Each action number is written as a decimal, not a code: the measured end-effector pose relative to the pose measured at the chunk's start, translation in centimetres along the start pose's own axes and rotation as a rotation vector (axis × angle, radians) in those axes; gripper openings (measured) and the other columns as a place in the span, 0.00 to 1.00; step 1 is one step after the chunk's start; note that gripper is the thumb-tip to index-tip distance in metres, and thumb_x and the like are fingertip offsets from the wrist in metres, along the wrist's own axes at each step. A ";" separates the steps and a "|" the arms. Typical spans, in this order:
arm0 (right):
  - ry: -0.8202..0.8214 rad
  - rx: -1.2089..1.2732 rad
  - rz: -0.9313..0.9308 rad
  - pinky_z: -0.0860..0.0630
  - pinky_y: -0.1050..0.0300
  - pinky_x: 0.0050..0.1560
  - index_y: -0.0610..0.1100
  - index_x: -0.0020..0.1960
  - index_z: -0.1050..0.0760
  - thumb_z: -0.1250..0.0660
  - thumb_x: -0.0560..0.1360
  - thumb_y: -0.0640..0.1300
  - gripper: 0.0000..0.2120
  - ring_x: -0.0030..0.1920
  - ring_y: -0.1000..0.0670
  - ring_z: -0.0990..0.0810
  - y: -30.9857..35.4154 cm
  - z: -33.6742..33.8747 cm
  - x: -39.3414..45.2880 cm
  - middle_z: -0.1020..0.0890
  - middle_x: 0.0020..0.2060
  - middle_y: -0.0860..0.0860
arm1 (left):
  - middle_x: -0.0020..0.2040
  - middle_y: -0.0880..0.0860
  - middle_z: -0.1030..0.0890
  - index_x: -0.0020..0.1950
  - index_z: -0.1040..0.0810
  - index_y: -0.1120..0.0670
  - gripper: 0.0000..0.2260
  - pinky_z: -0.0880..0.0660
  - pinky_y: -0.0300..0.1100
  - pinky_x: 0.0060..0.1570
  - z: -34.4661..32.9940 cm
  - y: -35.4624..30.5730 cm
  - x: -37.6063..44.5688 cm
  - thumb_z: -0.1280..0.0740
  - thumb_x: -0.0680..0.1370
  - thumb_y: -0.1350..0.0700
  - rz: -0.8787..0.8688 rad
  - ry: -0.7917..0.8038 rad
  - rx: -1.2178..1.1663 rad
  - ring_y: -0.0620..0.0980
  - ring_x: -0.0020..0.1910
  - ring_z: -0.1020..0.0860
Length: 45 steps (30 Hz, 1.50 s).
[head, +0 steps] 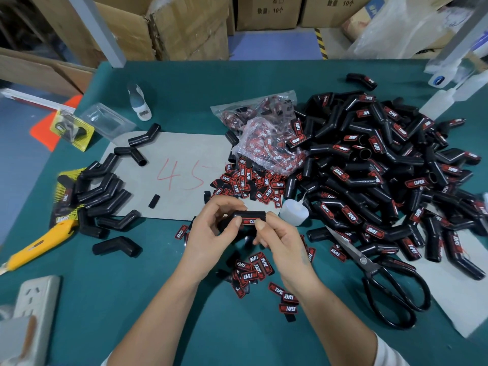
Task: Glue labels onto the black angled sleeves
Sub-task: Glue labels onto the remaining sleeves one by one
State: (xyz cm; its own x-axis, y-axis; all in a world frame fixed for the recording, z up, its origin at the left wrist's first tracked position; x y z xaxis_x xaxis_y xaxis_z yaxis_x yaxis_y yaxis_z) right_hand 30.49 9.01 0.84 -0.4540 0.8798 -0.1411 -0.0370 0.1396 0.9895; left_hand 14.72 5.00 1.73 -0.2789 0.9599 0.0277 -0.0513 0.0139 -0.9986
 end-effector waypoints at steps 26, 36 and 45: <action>-0.065 0.111 -0.038 0.28 0.49 0.48 0.43 0.48 0.16 0.28 0.74 0.54 0.14 0.42 0.45 0.26 -0.2 -0.5 0.0 0.29 0.40 0.34 | 0.56 0.54 0.21 0.57 0.20 0.56 0.08 0.29 0.39 0.63 -0.7 0.0 -0.4 0.33 0.78 0.58 -0.021 0.102 -0.062 0.51 0.60 0.23; -0.095 0.234 -0.079 0.32 0.46 0.49 0.41 0.52 0.16 0.25 0.72 0.51 0.15 0.43 0.44 0.33 -0.3 -0.3 -0.1 0.32 0.38 0.34 | 0.60 0.59 0.22 0.61 0.21 0.59 0.12 0.31 0.38 0.67 -0.9 -0.3 -0.5 0.37 0.80 0.67 -0.098 0.158 0.098 0.51 0.64 0.24; -0.038 0.173 -0.036 0.23 0.32 0.57 0.49 0.55 0.14 0.31 0.77 0.54 0.13 0.46 0.51 0.22 -1.0 -0.2 0.0 0.20 0.44 0.44 | 0.57 0.55 0.20 0.58 0.19 0.55 0.09 0.29 0.36 0.63 -0.9 0.2 -0.3 0.34 0.80 0.65 -0.066 0.084 0.071 0.51 0.61 0.22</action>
State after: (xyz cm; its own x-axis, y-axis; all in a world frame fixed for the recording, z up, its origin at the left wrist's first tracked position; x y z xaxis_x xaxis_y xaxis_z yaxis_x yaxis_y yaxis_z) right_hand 30.36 8.77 -0.14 -0.4210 0.8889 -0.1804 0.1031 0.2445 0.9641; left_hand 15.67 4.95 1.51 -0.1916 0.9776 0.0865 -0.1351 0.0610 -0.9890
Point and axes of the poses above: each hand's wrist, its own x-axis towards the middle knuckle, its own z-axis out of the back of the hand, y = z × x, the point moved 2 cm from there along x, towards the middle knuckle
